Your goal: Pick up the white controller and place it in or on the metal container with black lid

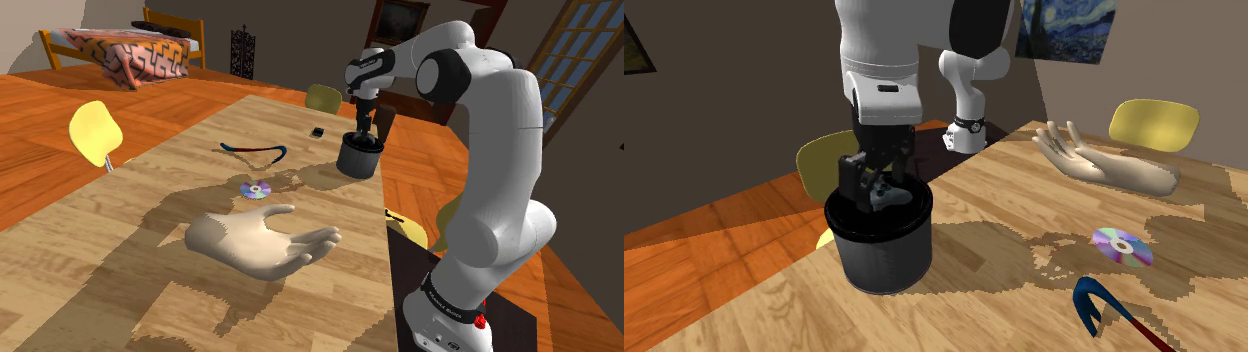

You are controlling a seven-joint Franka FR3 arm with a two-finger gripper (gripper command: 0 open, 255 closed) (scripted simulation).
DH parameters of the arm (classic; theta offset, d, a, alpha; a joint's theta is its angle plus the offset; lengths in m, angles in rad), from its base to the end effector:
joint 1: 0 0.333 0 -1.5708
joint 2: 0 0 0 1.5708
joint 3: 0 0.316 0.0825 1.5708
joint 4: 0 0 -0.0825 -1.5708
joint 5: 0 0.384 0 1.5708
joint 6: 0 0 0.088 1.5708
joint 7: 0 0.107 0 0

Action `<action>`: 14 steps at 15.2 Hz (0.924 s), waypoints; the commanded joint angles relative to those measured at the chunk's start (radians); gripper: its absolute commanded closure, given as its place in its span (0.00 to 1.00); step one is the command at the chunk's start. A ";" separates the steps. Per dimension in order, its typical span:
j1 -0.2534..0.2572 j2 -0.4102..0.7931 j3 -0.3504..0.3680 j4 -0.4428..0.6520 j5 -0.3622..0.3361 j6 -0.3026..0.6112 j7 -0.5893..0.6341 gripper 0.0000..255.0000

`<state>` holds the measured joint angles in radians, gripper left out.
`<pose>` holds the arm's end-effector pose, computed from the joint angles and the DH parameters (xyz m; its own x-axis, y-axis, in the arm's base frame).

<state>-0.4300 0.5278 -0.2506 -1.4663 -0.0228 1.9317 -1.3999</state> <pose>0.5568 -0.4160 0.3790 0.7167 0.6807 -0.1519 0.6858 -0.7274 -0.0239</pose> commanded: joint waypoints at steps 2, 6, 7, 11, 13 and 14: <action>0.000 0.000 0.000 0.000 0.000 0.000 0.000 0.00; 0.005 -0.017 -0.001 0.102 -0.003 -0.119 0.001 0.00; 0.005 -0.017 -0.001 0.102 -0.003 -0.119 0.001 0.00; 0.005 -0.017 -0.001 0.102 -0.003 -0.119 0.001 0.00; 0.005 -0.017 -0.001 0.102 -0.003 -0.119 0.001 0.00; 0.005 -0.017 -0.001 0.102 -0.003 -0.119 0.001 0.00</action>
